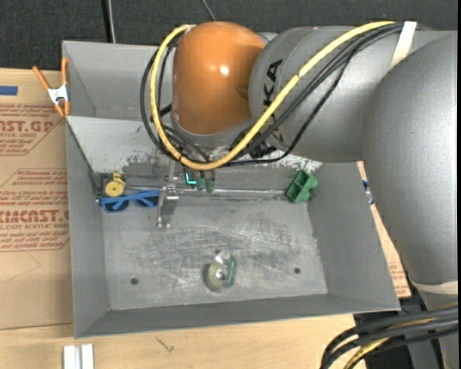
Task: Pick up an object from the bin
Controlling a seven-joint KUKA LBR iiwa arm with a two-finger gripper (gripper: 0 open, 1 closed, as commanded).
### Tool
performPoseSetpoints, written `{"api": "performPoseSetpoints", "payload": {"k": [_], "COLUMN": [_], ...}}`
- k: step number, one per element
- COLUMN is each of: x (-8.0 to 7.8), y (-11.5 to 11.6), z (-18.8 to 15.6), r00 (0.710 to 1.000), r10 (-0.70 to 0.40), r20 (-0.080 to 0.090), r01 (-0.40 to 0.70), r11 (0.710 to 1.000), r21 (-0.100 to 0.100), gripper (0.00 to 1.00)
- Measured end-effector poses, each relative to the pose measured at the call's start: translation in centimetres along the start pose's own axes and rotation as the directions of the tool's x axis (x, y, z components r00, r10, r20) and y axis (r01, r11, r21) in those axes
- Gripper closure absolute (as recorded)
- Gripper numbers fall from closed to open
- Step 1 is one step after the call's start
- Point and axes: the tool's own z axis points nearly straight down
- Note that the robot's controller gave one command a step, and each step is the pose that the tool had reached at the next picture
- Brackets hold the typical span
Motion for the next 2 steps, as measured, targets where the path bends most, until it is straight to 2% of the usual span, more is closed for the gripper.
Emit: {"api": "performPoseSetpoints", "payload": {"k": [1,2], "x": [0.5,4.1], "y": [-3.2,-3.0], "z": [13.3,2.1], "r00": [0.999,1.0], "r10": [-0.034,-0.027], "r20": [0.011,0.015], "r01": [0.034,0.027], "r11": [0.999,1.0], "r21": [-0.002,-0.003], "gripper": [0.0,0.0]}}
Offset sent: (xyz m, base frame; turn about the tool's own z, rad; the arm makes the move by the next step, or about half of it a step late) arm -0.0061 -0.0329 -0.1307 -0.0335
